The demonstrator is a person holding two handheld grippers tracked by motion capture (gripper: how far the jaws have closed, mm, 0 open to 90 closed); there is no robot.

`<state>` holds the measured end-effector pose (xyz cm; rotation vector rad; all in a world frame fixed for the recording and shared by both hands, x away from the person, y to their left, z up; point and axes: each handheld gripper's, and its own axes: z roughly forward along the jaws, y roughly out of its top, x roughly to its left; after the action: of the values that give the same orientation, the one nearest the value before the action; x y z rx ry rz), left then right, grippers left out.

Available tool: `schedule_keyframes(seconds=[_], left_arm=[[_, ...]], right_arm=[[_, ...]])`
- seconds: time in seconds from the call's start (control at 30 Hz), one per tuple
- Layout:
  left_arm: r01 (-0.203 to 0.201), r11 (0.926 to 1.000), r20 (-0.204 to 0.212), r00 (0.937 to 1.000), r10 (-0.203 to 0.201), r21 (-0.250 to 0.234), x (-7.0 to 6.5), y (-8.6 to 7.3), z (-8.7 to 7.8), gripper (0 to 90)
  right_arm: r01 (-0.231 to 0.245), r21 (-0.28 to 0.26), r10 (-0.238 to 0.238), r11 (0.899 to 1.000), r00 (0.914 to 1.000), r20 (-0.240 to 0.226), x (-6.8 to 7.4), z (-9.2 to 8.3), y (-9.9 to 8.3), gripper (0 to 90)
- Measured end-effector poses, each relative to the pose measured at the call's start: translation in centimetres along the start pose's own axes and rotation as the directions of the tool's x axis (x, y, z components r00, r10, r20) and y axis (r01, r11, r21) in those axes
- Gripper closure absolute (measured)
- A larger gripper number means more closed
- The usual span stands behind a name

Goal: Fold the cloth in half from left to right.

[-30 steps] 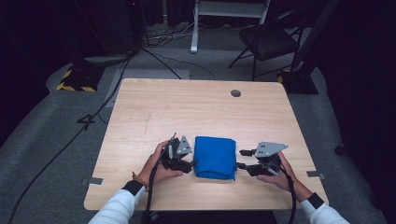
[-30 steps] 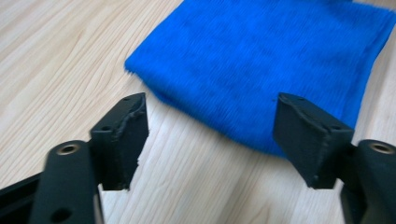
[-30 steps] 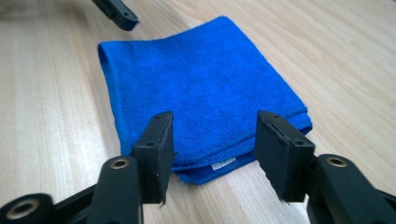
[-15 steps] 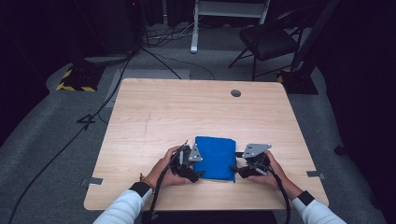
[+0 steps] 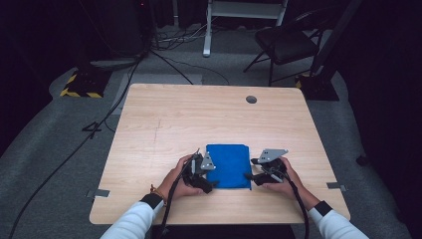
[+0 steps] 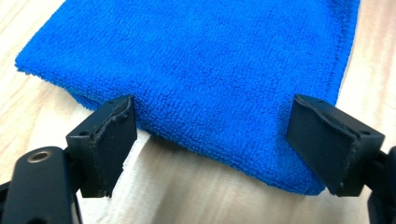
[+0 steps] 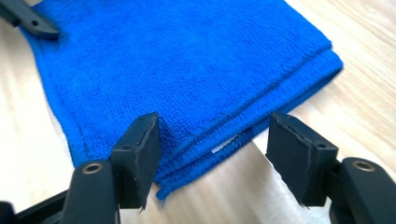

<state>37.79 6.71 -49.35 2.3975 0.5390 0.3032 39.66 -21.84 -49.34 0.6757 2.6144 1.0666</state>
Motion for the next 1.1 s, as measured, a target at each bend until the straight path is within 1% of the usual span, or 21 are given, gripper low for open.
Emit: schedule_keyframes(seconds=[0.07,0.13,0.17,0.2,0.23,0.27,0.33,0.4,0.43,0.5,0.6,0.67,0.73,0.87,0.97,1.03,1.1], left_arm=[[0.008,1.0,-0.01,0.9999,-0.008,-0.004,0.4,-0.1,0.0,16.2],[0.013,0.9999,-0.036,0.9993,-0.013,-0.005,0.6,-0.1,-0.1,16.2],[0.02,0.9998,-0.041,0.9989,-0.02,-0.003,0.9,-0.1,-0.2,16.3],[0.038,0.9992,-0.033,0.9987,-0.038,-0.012,1.2,-0.1,-0.4,16.7],[0.044,0.9989,-0.031,0.9985,-0.044,-0.019,1.4,-0.1,-0.6,17.1],[0.055,0.9978,-0.034,0.9979,-0.056,-0.037,1.5,-0.2,-0.9,17.4],[0.058,0.9972,-0.06,0.9963,-0.06,-0.047,1.8,-0.3,-1.6,17.5],[0.059,0.9972,-0.07,0.9956,-0.063,-0.046,1.9,-0.5,-2.0,17.3],[0.057,0.9977,-0.074,0.9955,-0.06,-0.037,2.0,-0.6,-2.2,17.1],[0.046,0.9983,-0.08,0.9956,-0.048,-0.036,2.1,-0.9,-2.6,16.5],[0.04,0.9987,-0.092,0.9948,-0.043,-0.033,2.1,-1.0,-3.1,16.9],[0.03,0.9991,-0.112,0.9931,-0.033,-0.029,2.0,-1.0,-3.3,17.1],[0.021,0.9996,-0.126,0.9918,-0.023,-0.017,1.8,-1.0,-3.5,17.5],[0.005,1.0,-0.133,0.9911,-0.006,-0.003,1.6,-1.4,-4.0,17.5],[0.01,0.9999,-0.143,0.9897,-0.011,-0.003,1.5,-1.8,-4.4,17.7],[0.008,1.0,-0.157,0.9875,-0.008,0.005,1.5,-2.2,-4.7,17.7],[0.008,0.9999,-0.162,0.9868,-0.006,0.011,1.5,-2.4,-5.0,17.8]], right_arm=[[-0.001,-0.002,0.001,1.0,1.0,0.009,-0.3,0.2,0.2,35.7],[-0.012,-0.003,0.012,1.0,0.9998,0.016,-0.5,0.4,0.3,35.7],[-0.019,-0.004,0.019,1.0,0.9997,0.018,-0.6,0.5,0.4,35.6],[-0.024,-0.003,0.024,1.0,0.9995,0.022,-0.7,0.5,0.5,35.8],[-0.026,-0.002,0.026,1.0,0.9992,0.032,-0.7,0.5,0.5,36.3],[-0.027,-0.003,0.027,1.0,0.9991,0.034,-0.7,0.4,0.5,36.7],[-0.027,-0.005,0.028,1.0,0.9989,0.038,-0.7,0.1,0.6,36.9],[-0.028,-0.008,0.029,1.0,0.9984,0.048,-0.8,-0.1,0.6,36.8],[-0.029,-0.014,0.03,0.999,0.9983,0.05,-0.8,-0.3,0.7,36.8],[-0.017,-0.018,0.018,1.0,0.9981,0.058,-0.8,-0.8,0.7,36.4],[-0.007,-0.03,0.009,1.0,0.9978,0.066,-0.7,-1.4,0.9,36.1],[-0.009,-0.035,0.011,0.999,0.9979,0.063,-0.6,-1.9,0.9,35.7],[0.004,-0.039,-0.001,0.999,0.9975,0.07,-0.6,-2.4,0.9,35.4],[0.011,-0.043,-0.008,0.999,0.9967,0.08,-0.7,-3.1,0.8,34.7],[0.016,-0.042,-0.012,0.999,0.9959,0.09,-0.7,-3.5,0.6,34.4],[0.02,-0.044,-0.016,0.999,0.9954,0.095,-0.8,-3.9,0.4,34.4],[0.023,-0.044,-0.018,0.999,0.9948,0.1,-0.9,-4.3,0.1,34.3]])
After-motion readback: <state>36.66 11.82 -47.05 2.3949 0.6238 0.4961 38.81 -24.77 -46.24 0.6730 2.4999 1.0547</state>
